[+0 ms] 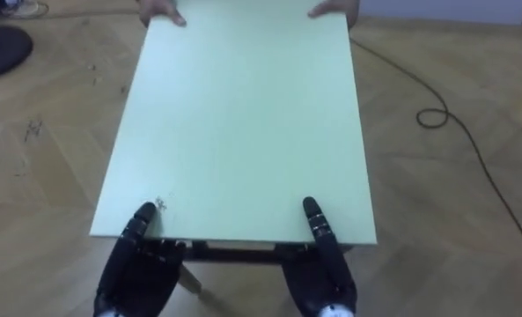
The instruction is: Move table with human
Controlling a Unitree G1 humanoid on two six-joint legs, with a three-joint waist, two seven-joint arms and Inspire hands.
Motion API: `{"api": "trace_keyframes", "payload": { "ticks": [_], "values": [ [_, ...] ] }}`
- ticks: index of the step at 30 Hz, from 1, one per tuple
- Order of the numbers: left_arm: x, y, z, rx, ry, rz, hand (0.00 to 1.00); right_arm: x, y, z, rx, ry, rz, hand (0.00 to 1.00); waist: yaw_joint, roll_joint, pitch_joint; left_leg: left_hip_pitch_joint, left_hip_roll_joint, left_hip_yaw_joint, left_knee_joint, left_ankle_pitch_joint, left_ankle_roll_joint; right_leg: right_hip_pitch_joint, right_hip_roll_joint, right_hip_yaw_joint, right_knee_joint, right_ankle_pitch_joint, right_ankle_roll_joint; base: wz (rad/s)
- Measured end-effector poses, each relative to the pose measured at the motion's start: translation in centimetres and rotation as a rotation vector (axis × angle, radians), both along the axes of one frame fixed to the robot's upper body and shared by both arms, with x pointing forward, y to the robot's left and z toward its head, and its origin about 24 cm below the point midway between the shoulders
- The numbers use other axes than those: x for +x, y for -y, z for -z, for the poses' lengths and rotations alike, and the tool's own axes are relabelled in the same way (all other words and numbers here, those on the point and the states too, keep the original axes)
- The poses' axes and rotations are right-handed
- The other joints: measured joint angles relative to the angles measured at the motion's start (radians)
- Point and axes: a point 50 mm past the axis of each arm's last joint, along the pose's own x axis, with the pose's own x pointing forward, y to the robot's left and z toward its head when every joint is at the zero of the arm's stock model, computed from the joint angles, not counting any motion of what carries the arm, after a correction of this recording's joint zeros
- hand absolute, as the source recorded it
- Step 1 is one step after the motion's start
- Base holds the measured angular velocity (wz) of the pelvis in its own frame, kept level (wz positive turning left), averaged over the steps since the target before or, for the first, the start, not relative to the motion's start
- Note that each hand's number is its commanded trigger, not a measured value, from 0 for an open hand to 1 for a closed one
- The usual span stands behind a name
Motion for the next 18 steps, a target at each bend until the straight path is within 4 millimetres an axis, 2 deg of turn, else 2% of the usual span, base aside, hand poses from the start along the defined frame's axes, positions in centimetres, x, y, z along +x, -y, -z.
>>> {"api": "trace_keyframes", "payload": {
  "ticks": [2, 6, 8, 11, 13, 14, 18],
  "values": [
    [0.0, -0.1, -0.1, 0.002, 0.006, -0.009, 1.0, 0.1, -0.1, -0.1, -0.006, 0.006, -0.006, 1.0, 0.016, -0.007, 0.0044, -0.007, 0.001, -0.008, 0.0, 0.002, -0.002, -0.001, -0.001, -0.01, 0.0, -0.002, -0.002, 0.11],
    [-0.3, -0.2, -0.3, 0.003, 0.011, -0.018, 1.0, 0.3, 0.0, -0.2, -0.011, 0.013, -0.015, 1.0, 0.018, -0.008, 0.0052, -0.028, 0.001, -0.047, 0.009, 0.004, -0.004, 0.011, -0.003, -0.053, -0.018, -0.002, 0.0, 0.35],
    [-0.3, -0.1, -0.3, 0.001, 0.018, -0.026, 1.0, 0.7, 0.0, -0.4, -0.018, 0.026, -0.023, 1.0, 0.02, 0.0, 0.0057, -0.054, -0.002, -0.071, 0.025, 0.003, -0.003, 0.013, -0.005, -0.077, -0.019, -0.011, 0.007, 0.37],
    [-0.1, 0.1, -0.4, -0.023, 0.026, -0.044, 1.0, 1.4, -0.1, -0.7, -0.024, 0.043, -0.033, 1.0, 0.017, 0.02, 0.0042, -0.082, -0.004, -0.106, 0.055, 0.006, 0.0, 0.013, -0.006, -0.104, -0.014, -0.016, 0.003, 0.35],
    [-0.2, 0.2, -0.4, -0.028, 0.025, -0.051, 1.0, 1.8, -0.1, -0.8, -0.042, 0.045, -0.041, 1.0, 0.017, 0.032, 0.005, -0.082, -0.005, -0.114, 0.057, 0.006, 0.0, 0.022, -0.009, -0.118, -0.012, -0.021, 0.005, 0.23],
    [-0.2, 0.2, -0.4, -0.027, 0.025, -0.054, 1.0, 1.9, 0.1, -0.9, -0.052, 0.045, -0.044, 1.0, 0.017, 0.04, 0.0055, -0.082, -0.006, -0.121, 0.057, 0.006, 0.0, 0.029, -0.018, -0.142, -0.01, -0.026, 0.006, 0.24],
    [-0.3, 0.2, -0.3, -0.031, 0.018, -0.052, 1.0, 1.8, 0.1, -0.8, -0.058, 0.043, -0.046, 1.0, -0.001, 0.05, 0.006, -0.089, -0.007, -0.128, 0.061, 0.007, -0.001, 0.043, -0.036, -0.173, 0.014, -0.052, 0.016, 0.45]
  ]
}}
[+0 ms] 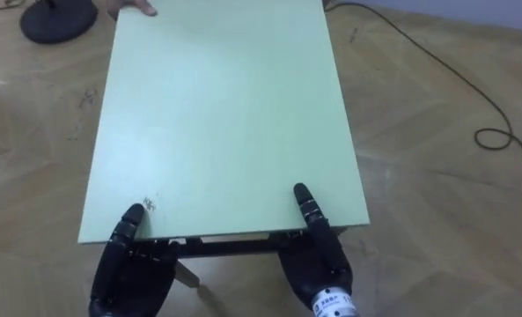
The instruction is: Move table with human
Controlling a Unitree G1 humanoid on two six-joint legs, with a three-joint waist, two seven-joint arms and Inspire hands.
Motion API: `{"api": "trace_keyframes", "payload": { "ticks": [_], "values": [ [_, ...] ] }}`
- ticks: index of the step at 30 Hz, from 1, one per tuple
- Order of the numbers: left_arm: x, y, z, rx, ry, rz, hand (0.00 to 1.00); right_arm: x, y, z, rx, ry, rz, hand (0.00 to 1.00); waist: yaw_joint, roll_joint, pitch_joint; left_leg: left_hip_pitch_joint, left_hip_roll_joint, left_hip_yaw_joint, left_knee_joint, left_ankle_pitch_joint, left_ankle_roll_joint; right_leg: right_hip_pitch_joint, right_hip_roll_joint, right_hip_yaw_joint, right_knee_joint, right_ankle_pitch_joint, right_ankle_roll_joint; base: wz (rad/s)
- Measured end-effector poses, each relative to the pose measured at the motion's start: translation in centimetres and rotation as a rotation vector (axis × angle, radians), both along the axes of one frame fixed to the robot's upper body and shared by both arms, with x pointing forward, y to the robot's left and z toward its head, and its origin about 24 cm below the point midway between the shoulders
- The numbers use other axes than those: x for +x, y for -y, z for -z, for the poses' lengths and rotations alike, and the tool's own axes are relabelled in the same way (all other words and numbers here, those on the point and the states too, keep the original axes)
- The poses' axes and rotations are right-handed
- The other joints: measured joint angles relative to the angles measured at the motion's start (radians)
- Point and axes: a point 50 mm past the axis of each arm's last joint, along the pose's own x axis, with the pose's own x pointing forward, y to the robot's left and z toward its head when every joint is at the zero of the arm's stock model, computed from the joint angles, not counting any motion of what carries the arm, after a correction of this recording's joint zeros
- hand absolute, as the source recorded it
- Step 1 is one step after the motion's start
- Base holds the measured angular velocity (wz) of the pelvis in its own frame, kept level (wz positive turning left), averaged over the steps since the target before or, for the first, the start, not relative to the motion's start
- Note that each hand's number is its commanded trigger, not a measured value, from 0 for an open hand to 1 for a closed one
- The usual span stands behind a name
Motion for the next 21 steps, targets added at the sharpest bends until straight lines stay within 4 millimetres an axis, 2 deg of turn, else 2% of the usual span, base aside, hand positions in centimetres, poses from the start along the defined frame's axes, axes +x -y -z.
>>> {"api": "trace_keyframes", "payload": {
  "ticks": [3, 6, 8, 9, 12, 13, 15, 18, 21],
  "values": [
    [-0.08, 0.2, 0.07, -0.029, -0.011, -0.004, 1.0, 0.27, 0.15, -0.58, -0.013, -0.006, -0.012, 1.0, -0.005, 0.004, -0.0009, 0.001, -0.02, -0.018, 0.003, 0.002, 0.005, 0.003, -0.02, -0.02, 0.036, -0.015, 0.003, 0.32],
    [-0.21, 0.38, 0.19, -0.049, -0.03, -0.007, 1.0, 0.49, 0.42, -0.79, -0.038, -0.016, -0.018, 1.0, -0.019, 0.005, -0.0005, 0.002, -0.058, -0.047, 0.009, -0.001, 0.017, 0.003, -0.073, -0.047, 0.108, -0.053, 0.019, 0.43],
    [-0.31, 0.64, 0.28, -0.064, -0.043, -0.004, 1.0, 0.5, 0.75, -0.88, -0.053, -0.019, -0.022, 1.0, -0.021, 0.004, 0.0, 0.002, -0.094, -0.071, 0.014, -0.003, 0.028, 0.002, -0.116, -0.059, 0.167, -0.078, 0.036, 0.42],
    [-0.34, 0.67, 0.31, -0.065, -0.045, -0.004, 1.0, 0.5, 0.79, -0.88, -0.055, -0.019, -0.022, 1.0, -0.02, 0.003, 0.0002, 0.002, -0.102, -0.081, 0.014, -0.001, 0.031, 0.003, -0.123, -0.061, 0.173, -0.081, 0.039, 0.49],
    [-0.38, 0.61, 0.37, -0.063, -0.048, -0.004, 1.0, 0.43, 0.92, -0.83, -0.06, -0.024, -0.028, 1.0, -0.032, 0.001, 0.0045, 0.002, -0.124, -0.138, 0.014, 0.014, 0.049, 0.032, -0.11, -0.043, 0.154, -0.098, 0.051, 0.68],
    [-0.4, 0.6, 0.39, -0.064, -0.049, 0.0, 1.0, 0.39, 0.96, -0.8, -0.061, -0.026, -0.027, 1.0, -0.033, 0.002, 0.0055, 0.002, -0.134, -0.165, 0.012, 0.02, 0.05, 0.046, -0.095, -0.034, 0.137, -0.106, 0.059, 0.68],
    [-0.41, 0.52, 0.38, -0.061, -0.046, 0.005, 1.0, 0.39, 0.96, -0.8, -0.06, -0.026, -0.026, 1.0, -0.029, 0.002, 0.0064, -0.002, -0.146, -0.199, 0.004, 0.028, 0.046, 0.057, -0.069, -0.009, 0.111, -0.112, 0.054, 0.6],
    [-0.44, 0.33, 0.39, -0.052, -0.046, 0.012, 1.0, 0.09, 0.88, -0.63, -0.05, -0.035, -0.02, 1.0, -0.014, 0.002, 0.0062, -0.003, -0.165, -0.244, -0.005, 0.041, 0.048, 0.084, -0.049, -0.014, 0.078, -0.111, 0.054, 0.54],
    [-0.48, -0.01, 0.41, -0.038, -0.048, 0.016, 1.0, -0.43, 0.48, -0.35, -0.028, -0.053, -0.01, 1.0, -0.018, 0.0, 0.0055, -0.005, -0.192, -0.311, -0.01, 0.058, 0.052, 0.114, -0.028, -0.013, 0.053, -0.112, 0.054, 0.68]
  ]
}}
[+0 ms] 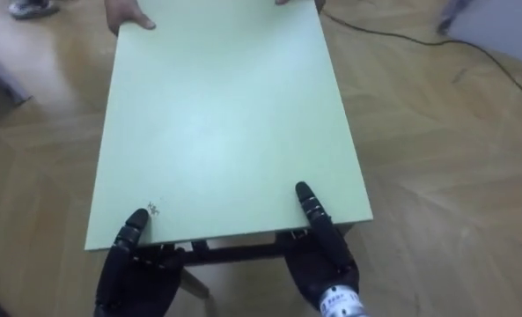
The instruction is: Move table with human
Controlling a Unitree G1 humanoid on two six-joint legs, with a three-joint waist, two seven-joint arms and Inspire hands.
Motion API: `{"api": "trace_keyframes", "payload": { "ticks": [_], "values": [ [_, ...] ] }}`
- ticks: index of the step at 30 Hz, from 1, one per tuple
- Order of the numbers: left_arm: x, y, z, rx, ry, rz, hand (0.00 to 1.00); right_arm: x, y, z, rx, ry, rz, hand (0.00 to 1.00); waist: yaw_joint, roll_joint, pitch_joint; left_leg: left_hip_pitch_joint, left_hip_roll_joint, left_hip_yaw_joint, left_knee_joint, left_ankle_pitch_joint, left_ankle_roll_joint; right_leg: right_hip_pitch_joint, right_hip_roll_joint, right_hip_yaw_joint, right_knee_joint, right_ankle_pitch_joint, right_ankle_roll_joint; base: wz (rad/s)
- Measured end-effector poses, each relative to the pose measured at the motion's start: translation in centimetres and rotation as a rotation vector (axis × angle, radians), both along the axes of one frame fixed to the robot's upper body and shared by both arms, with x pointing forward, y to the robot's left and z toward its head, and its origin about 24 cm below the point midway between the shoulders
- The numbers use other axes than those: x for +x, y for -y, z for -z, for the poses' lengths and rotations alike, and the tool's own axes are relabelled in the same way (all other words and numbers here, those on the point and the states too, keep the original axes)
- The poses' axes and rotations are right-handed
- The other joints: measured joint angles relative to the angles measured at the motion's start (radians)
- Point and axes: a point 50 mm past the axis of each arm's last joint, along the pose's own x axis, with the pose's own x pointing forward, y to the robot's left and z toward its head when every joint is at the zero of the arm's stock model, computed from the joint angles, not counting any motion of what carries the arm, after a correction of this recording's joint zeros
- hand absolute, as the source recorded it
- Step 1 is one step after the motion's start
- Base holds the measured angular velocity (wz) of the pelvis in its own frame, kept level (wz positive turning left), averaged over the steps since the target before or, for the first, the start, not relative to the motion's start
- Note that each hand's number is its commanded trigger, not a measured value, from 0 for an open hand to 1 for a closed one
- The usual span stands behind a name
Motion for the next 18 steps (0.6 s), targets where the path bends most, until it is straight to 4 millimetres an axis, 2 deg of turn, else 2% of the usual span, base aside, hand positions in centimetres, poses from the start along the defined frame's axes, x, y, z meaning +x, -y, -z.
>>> {"api": "trace_keyframes", "payload": {
  "ticks": [2, 6, 8, 10, 11, 15, 16, 17, 18],
  "values": [
    [-0.1, -0.1, 0.0, 0.003, -0.003, 0.001, 1.0, -0.4, -0.1, 0.2, 0.008, -0.012, 0.007, 1.0, 0.0, -0.006, -0.0005, 0.007, -0.017, -0.048, -0.006, 0.011, -0.001, 0.032, 0.016, -0.006, -0.027, -0.002, -0.003, 0.66],
    [-0.2, -0.3, 0.1, 0.009, -0.007, -0.005, 1.0, -0.4, -0.5, 0.2, 0.018, -0.013, 0.003, 1.0, 0.026, -0.015, -0.0015, 0.007, -0.032, -0.098, -0.013, 0.027, -0.004, 0.058, 0.044, -0.008, -0.07, 0.004, -0.009, 0.46],
    [-0.2, -0.4, 0.1, 0.011, -0.005, -0.009, 1.0, -0.4, -0.8, 0.2, 0.026, -0.011, 0.007, 1.0, 0.048, -0.022, -0.0023, 0.005, -0.035, -0.132, -0.017, 0.035, -0.008, 0.07, 0.073, 0.02, -0.1, 0.009, -0.02, 0.45],
    [-0.1, -0.6, 0.0, 0.015, -0.002, -0.011, 1.0, -0.2, -0.8, 0.1, 0.024, -0.005, 0.001, 1.0, 0.075, -0.021, -0.002, 0.001, -0.036, -0.143, -0.018, 0.04, -0.012, 0.065, 0.085, 0.029, -0.109, 0.008, -0.029, 0.33],
    [0.0, -0.7, -0.1, 0.019, 0.003, -0.014, 1.0, -0.1, -0.9, 0.0, 0.025, -0.001, -0.003, 1.0, 0.084, -0.021, -0.002, 0.001, -0.039, -0.154, -0.028, 0.048, -0.017, 0.068, 0.094, 0.031, -0.12, 0.009, -0.037, 0.39],
    [0.2, -0.9, -0.5, 0.032, 0.024, -0.025, 1.0, 0.2, -1.2, -0.1, 0.033, 0.01, -0.006, 1.0, 0.109, -0.02, -0.0023, 0.0, -0.05, -0.187, -0.068, 0.088, -0.025, 0.069, 0.104, 0.015, -0.133, 0.013, -0.046, 0.49],
    [0.4, -1.0, -0.8, 0.045, 0.034, -0.03, 1.0, 0.3, -1.6, -0.2, 0.049, 0.015, -0.003, 1.0, 0.116, -0.019, -0.0021, -0.001, -0.054, -0.213, -0.084, 0.103, -0.03, 0.064, 0.116, 0.027, -0.137, 0.011, -0.056, 0.65],
    [0.7, -1.0, -0.9, 0.053, 0.044, -0.039, 1.0, 0.4, -1.7, -0.3, 0.052, 0.019, 0.005, 1.0, 0.119, -0.015, -0.0029, -0.001, -0.068, -0.245, -0.102, 0.122, -0.04, 0.063, 0.128, 0.031, -0.146, 0.012, -0.067, 0.75],
    [0.9, -1.0, -1.0, 0.052, 0.049, -0.043, 1.0, 0.4, -1.7, -0.3, 0.054, 0.02, 0.007, 1.0, 0.118, -0.013, -0.004, -0.002, -0.07, -0.259, -0.114, 0.134, -0.046, 0.062, 0.136, 0.034, -0.155, 0.017, -0.075, 0.8]
  ]
}}
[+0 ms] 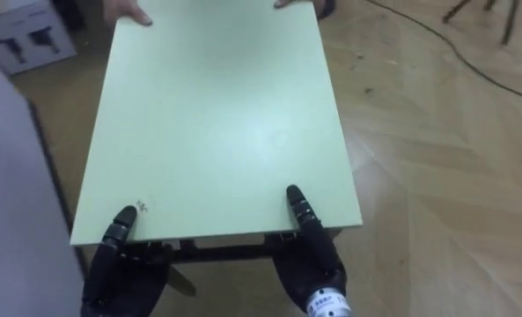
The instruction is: Move table with human
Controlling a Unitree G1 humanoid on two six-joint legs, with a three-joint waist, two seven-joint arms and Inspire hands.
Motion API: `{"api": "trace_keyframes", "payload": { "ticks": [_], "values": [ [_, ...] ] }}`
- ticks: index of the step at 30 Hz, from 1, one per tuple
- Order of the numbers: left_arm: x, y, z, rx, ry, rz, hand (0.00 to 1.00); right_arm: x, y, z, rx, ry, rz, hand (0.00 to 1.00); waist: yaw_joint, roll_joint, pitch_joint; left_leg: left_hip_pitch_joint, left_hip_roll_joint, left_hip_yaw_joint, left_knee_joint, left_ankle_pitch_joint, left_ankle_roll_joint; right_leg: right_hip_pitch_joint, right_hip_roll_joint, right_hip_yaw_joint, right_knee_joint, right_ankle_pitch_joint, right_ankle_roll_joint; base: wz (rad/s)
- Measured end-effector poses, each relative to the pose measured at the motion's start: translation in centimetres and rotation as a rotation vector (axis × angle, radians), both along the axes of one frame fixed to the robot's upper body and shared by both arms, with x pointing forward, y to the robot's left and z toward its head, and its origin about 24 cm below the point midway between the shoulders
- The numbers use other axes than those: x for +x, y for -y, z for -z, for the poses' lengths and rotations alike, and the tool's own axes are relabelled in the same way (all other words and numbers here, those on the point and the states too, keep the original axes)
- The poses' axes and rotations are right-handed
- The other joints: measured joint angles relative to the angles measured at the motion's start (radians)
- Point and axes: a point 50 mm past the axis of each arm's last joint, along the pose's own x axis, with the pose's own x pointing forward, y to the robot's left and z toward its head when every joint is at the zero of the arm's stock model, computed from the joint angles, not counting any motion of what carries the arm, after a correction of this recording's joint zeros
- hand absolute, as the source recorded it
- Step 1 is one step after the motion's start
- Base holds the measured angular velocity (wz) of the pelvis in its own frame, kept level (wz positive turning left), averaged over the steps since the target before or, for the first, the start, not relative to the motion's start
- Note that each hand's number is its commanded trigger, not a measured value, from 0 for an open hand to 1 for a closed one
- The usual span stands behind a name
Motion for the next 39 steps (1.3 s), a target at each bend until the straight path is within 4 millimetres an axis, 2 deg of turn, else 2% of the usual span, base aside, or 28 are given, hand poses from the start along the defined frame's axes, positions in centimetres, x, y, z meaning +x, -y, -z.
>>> {"api": "trace_keyframes", "payload": {
  "ticks": [1, 2, 3, 4, 5, 6, 7, 8, 9, 10, 11, 14, 16, 18, 21, 23, 24, 26, 27, 28, 30, 32, 39],
  "values": [
    [0.4, 0.0, -0.2, 0.006, 0.014, -0.004, 1.0, 0.1, -0.1, -0.1, 0.008, 0.005, 0.006, 1.0, -0.003, 0.001, -0.0015, -0.002, 0.0, -0.014, -0.039, 0.034, -0.033, -0.007, 0.008, -0.005, -0.015, 0.01, -0.014, 0.96],
    [0.7, 0.0, -0.4, 0.013, 0.029, -0.009, 1.0, 0.3, -0.3, -0.2, 0.02, 0.015, 0.012, 1.0, -0.034, -0.001, -0.0018, -0.023, 0.025, 0.076, -0.068, 0.061, -0.082, -0.012, -0.015, -0.075, -0.03, 0.025, -0.033, 1.02],
    [0.8, -0.1, -0.4, 0.014, 0.034, -0.014, 1.0, 0.4, -0.5, -0.3, 0.026, 0.018, 0.012, 1.0, -0.052, -0.002, -0.0007, -0.042, 0.049, 0.195, -0.036, 0.027, -0.06, -0.009, -0.029, -0.124, -0.031, 0.029, -0.026, 1.16],
    [0.8, -0.3, -0.4, 0.016, 0.037, -0.023, 1.0, 0.4, -0.8, -0.2, 0.034, 0.016, 0.01, 1.0, -0.079, -0.004, 0.0002, -0.066, 0.123, 0.408, 0.101, -0.087, 0.013, 0.006, -0.033, -0.172, -0.028, 0.027, -0.02, 1.2],
    [0.8, -0.4, -0.4, 0.018, 0.037, -0.021, 1.0, 0.4, -0.9, -0.2, 0.039, 0.016, 0.009, 1.0, -0.099, -0.001, 0.0011, -0.076, 0.216, 0.532, 0.212, -0.181, 0.011, 0.01, -0.039, -0.217, 0.005, 0.004, -0.015, 1.15],
    [0.8, -0.3, -0.4, 0.017, 0.037, -0.02, 1.0, 0.4, -0.9, -0.2, 0.037, 0.017, 0.009, 1.0, -0.106, 0.004, 0.0019, -0.084, 0.257, 0.557, 0.262, -0.212, 0.005, 0.006, -0.042, -0.233, 0.041, -0.017, -0.01, 1.07],
    [0.9, -0.1, -0.4, 0.01, 0.035, -0.016, 1.0, 0.5, -0.7, -0.3, 0.031, 0.02, 0.012, 1.0, -0.111, 0.021, 0.0107, -0.104, 0.269, 0.562, 0.293, -0.232, 0.006, 0.003, -0.052, -0.248, 0.11, -0.055, 0.003, 1.04],
    [1.2, 0.1, -0.3, 0.004, 0.029, -0.001, 1.0, 0.5, -0.2, -0.2, 0.02, 0.018, 0.022, 1.0, -0.124, 0.015, 0.0081, -0.098, 0.23, 0.529, 0.255, -0.217, 0.034, -0.018, -0.052, -0.208, 0.126, -0.072, 0.011, 1.06],
    [1.3, 0.2, -0.3, 0.003, 0.025, 0.005, 1.0, 0.5, -0.1, -0.2, 0.017, 0.018, 0.025, 1.0, -0.128, 0.009, 0.0051, -0.093, 0.209, 0.522, 0.221, -0.196, 0.037, -0.03, -0.055, -0.162, 0.12, -0.075, 0.011, 1.03],
    [1.4, 0.5, -0.2, -0.002, 0.021, 0.012, 1.0, 0.6, 0.2, -0.3, 0.007, 0.023, 0.028, 1.0, -0.138, 0.005, 0.0021, -0.075, 0.167, 0.497, 0.14, -0.141, 0.043, -0.042, -0.059, -0.126, 0.099, -0.066, 0.01, 0.83],
    [1.4, 0.6, -0.2, -0.01, 0.023, 0.009, 1.0, 0.7, 0.5, -0.4, -0.002, 0.029, 0.025, 1.0, -0.144, 0.008, -0.0002, -0.056, 0.141, 0.498, 0.063, -0.094, 0.048, -0.042, -0.075, -0.144, 0.072, -0.05, 0.011, 0.66],
    [1.3, 0.8, -0.2, -0.008, 0.022, 0.014, 1.0, 0.7, 0.8, -0.4, -0.01, 0.028, 0.019, 1.0, -0.119, 0.013, -0.0005, -0.048, 0.143, 0.519, 0.041, -0.081, 0.059, -0.022, -0.074, -0.178, 0.059, -0.044, 0.017, 0.36],
    [1.2, 0.8, -0.1, -0.012, 0.018, 0.01, 1.0, 0.8, 0.8, -0.4, -0.013, 0.028, 0.017, 1.0, -0.104, 0.014, -0.0007, -0.048, 0.136, 0.51, 0.04, -0.082, 0.064, -0.014, -0.073, -0.181, 0.063, -0.044, 0.02, 0.21],
    [1.1, 0.8, 0.0, -0.015, 0.015, 0.008, 1.0, 0.7, 0.8, -0.4, -0.015, 0.025, 0.012, 1.0, -0.104, 0.014, -0.0008, -0.046, 0.126, 0.499, 0.044, -0.086, 0.072, -0.004, -0.077, -0.168, 0.075, -0.049, 0.028, 0.29],
    [1.0, 1.0, 0.2, -0.018, 0.005, 0.01, 1.0, 0.6, 1.0, -0.2, -0.019, 0.011, 0.015, 1.0, -0.106, 0.022, -0.0007, -0.039, 0.12, 0.468, 0.055, -0.092, 0.081, -0.028, -0.085, -0.086, 0.149, -0.052, 0.033, 0.28],
    [0.8, 1.2, 0.6, -0.026, -0.019, 0.02, 1.0, 0.0, 1.3, 0.1, -0.024, -0.012, 0.026, 1.0, -0.114, 0.032, -0.0036, -0.025, 0.096, 0.432, 0.059, -0.104, 0.089, -0.036, -0.092, 0.016, 0.195, -0.073, 0.043, 0.34],
    [0.7, 1.3, 0.7, -0.028, -0.024, 0.021, 1.0, -0.1, 1.3, 0.1, -0.026, -0.014, 0.028, 1.0, -0.116, 0.032, -0.0035, -0.025, 0.09, 0.427, 0.062, -0.105, 0.092, -0.038, -0.094, 0.039, 0.2, -0.081, 0.044, 0.22],
    [0.7, 1.4, 0.9, -0.038, -0.034, 0.024, 1.0, -0.1, 1.6, 0.2, -0.029, -0.019, 0.022, 1.0, -0.115, 0.038, -0.0028, -0.026, 0.08, 0.424, 0.064, -0.104, 0.096, -0.078, -0.089, 0.151, 0.2, -0.097, 0.051, 0.07],
    [0.7, 1.4, 1.0, -0.04, -0.039, 0.027, 1.0, -0.1, 1.6, 0.3, -0.031, -0.023, 0.021, 1.0, -0.115, 0.039, -0.0035, -0.025, 0.079, 0.423, 0.063, -0.104, 0.096, -0.094, -0.088, 0.174, 0.199, -0.097, 0.051, 0.12],
    [0.6, 1.4, 1.3, -0.041, -0.053, 0.032, 1.0, -0.3, 1.7, 0.5, -0.036, -0.035, 0.024, 1.0, -0.117, 0.044, -0.0046, -0.018, 0.076, 0.417, 0.062, -0.103, 0.095, -0.116, -0.088, 0.192, 0.201, -0.094, 0.036, 0.21],
    [0.3, 1.5, 1.7, -0.041, -0.076, 0.044, 1.0, -0.8, 1.9, 0.9, -0.041, -0.056, 0.026, 1.0, -0.121, 0.045, -0.0061, 0.001, 0.068, 0.412, 0.051, -0.101, 0.091, -0.093, -0.086, 0.164, 0.189, -0.084, 0.028, 0.29],
    [0.0, 1.5, 2.1, -0.042, -0.092, 0.058, 1.0, -1.3, 2.1, 1.2, -0.042, -0.075, 0.029, 1.0, -0.133, 0.042, -0.0063, 0.015, 0.063, 0.404, 0.049, -0.1, 0.092, -0.055, -0.084, 0.142, 0.157, -0.082, 0.03, 0.27],
    [-0.1, 1.2, 2.2, -0.033, -0.1, 0.074, 1.0, -1.4, 2.1, 1.3, -0.042, -0.086, 0.025, 1.0, -0.136, 0.03, -0.0054, 0.039, 0.059, 0.396, 0.02, -0.099, 0.098, -0.012, -0.074, 0.163, 0.102, -0.05, 0.042, 0.01]
  ]
}}
